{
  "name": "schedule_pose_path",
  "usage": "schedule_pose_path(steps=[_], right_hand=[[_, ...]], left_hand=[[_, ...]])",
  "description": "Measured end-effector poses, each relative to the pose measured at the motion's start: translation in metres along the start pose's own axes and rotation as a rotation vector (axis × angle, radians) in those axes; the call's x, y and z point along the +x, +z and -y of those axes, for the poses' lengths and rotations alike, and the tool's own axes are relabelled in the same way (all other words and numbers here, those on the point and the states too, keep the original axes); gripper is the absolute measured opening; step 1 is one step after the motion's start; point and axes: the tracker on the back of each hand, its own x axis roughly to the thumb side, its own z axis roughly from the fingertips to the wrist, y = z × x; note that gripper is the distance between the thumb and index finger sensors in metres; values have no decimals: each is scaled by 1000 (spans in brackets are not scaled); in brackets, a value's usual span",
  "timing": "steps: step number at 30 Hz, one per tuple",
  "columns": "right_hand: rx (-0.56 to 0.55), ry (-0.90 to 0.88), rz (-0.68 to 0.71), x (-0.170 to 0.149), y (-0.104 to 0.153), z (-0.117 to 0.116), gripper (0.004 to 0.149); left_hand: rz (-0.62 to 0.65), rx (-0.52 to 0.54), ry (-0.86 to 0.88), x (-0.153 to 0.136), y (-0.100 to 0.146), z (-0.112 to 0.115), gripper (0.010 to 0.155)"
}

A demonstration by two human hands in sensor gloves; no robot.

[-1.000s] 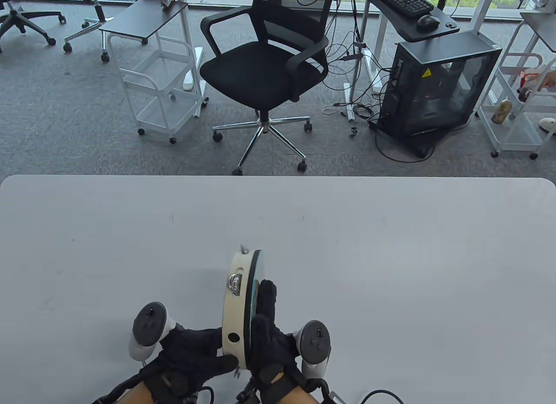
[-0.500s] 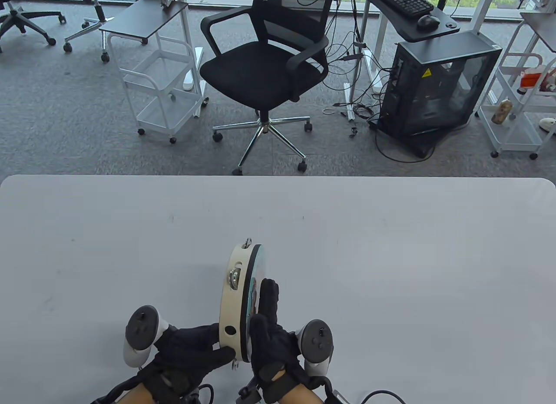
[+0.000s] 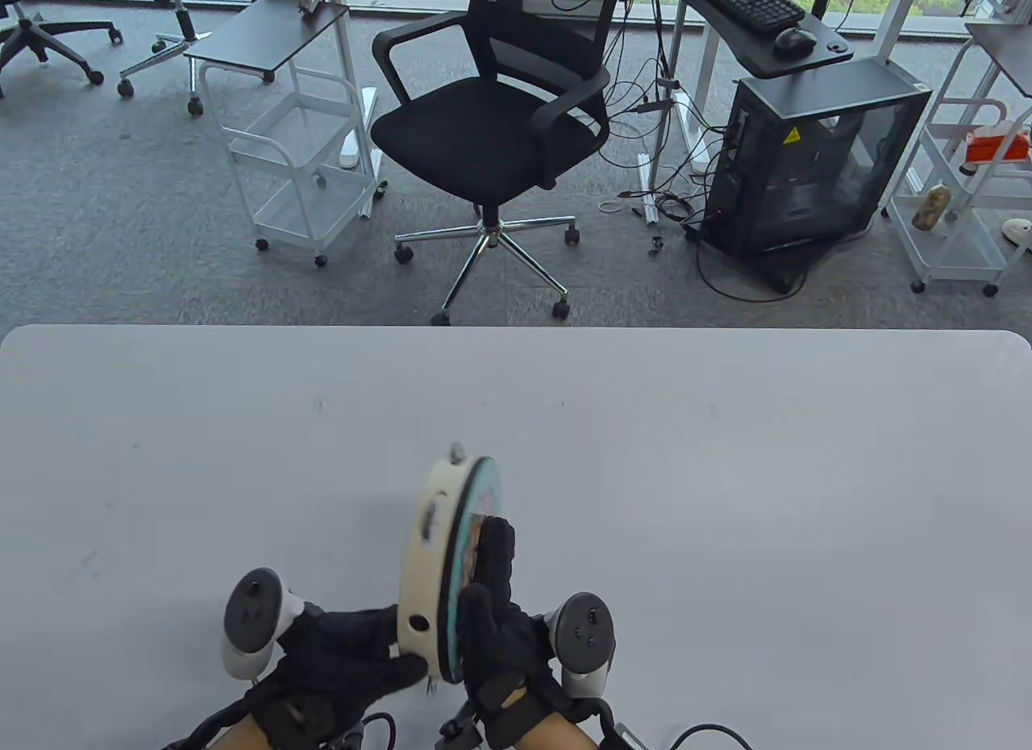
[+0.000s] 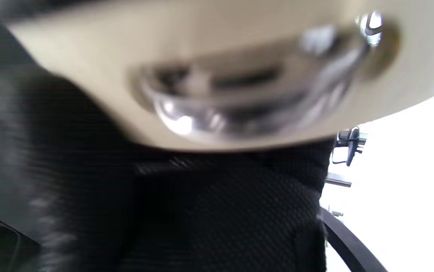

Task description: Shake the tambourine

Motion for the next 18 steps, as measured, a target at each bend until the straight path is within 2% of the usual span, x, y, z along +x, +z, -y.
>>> schedule_pose_path(steps=[1, 3, 13, 18], right_hand=[[-38, -23, -7, 0, -1, 1, 91], [20, -43, -33, 2, -1, 1, 92], [-12, -11, -50, -4, -4, 6, 93], [-21, 18, -52, -5, -4, 8, 93]], left_hand=[[9, 57, 10, 1, 0, 0, 48], [1, 15, -3, 0, -2, -1, 47], [-30, 56, 0, -7, 0, -5, 47], [-71, 111, -11, -11, 3, -13, 47]])
